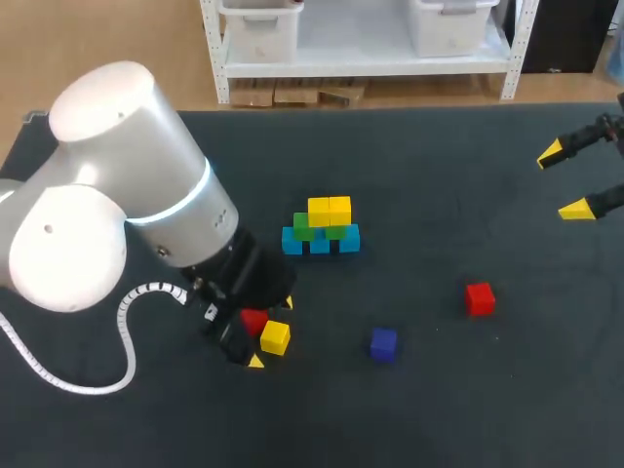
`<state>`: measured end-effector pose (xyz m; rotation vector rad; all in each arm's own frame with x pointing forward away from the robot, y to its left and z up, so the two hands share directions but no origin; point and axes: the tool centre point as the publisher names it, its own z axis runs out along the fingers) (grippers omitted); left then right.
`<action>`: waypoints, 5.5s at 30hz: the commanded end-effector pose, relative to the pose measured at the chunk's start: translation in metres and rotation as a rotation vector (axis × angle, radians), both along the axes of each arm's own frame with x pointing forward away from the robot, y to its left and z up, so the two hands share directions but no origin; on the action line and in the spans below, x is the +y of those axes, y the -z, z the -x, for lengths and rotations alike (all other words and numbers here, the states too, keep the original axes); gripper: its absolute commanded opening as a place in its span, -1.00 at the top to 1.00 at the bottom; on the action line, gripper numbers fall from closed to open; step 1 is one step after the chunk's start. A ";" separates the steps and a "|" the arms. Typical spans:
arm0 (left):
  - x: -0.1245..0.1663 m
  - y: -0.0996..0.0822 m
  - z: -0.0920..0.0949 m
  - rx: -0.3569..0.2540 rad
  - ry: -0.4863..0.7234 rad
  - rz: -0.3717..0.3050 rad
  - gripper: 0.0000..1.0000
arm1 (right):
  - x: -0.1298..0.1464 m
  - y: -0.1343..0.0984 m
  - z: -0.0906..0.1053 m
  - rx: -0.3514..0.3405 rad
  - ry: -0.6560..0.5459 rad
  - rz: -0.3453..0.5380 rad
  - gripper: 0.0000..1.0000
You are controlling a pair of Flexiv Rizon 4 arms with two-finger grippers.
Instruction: Place the blue cubes, place green cubes on the blue cubes, place the yellow cubes on the green cubes, then place the red cubes on the yellow cubes, and place purple cube on the red cubes.
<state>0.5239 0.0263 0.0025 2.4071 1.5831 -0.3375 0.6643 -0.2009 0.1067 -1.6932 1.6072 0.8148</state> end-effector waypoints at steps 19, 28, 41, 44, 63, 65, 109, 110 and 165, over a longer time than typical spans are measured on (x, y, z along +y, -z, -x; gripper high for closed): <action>-0.003 0.000 -0.001 0.013 -0.006 -0.019 0.26 | 0.000 0.000 0.000 -0.001 0.000 -0.002 -1.00; -0.006 -0.009 -0.003 0.016 -0.015 -0.013 1.00 | 0.000 0.000 0.000 -0.001 0.000 -0.002 -1.00; -0.011 -0.078 -0.026 -0.030 -0.052 -0.004 1.00 | 0.000 0.000 0.000 -0.001 0.000 -0.002 -1.00; -0.006 -0.091 -0.041 -0.049 -0.087 -0.009 1.00 | 0.000 0.000 0.000 -0.001 0.000 -0.002 -1.00; 0.002 -0.095 -0.120 -0.040 -0.287 -0.037 1.00 | 0.000 0.000 0.000 -0.001 0.000 -0.002 -1.00; 0.004 -0.091 -0.126 -0.035 -0.293 -0.033 1.00 | 0.000 0.000 0.000 -0.001 0.000 -0.002 -1.00; -0.010 -0.069 -0.164 -0.016 -0.343 -0.030 1.00 | 0.000 0.000 0.000 -0.001 0.000 -0.002 -1.00; -0.011 -0.069 -0.165 -0.015 -0.343 -0.030 1.00 | 0.000 0.000 0.000 -0.001 0.000 -0.002 -1.00; -0.029 -0.063 -0.174 -0.005 -0.317 -0.032 1.00 | 0.000 0.000 0.000 -0.001 0.000 -0.002 -1.00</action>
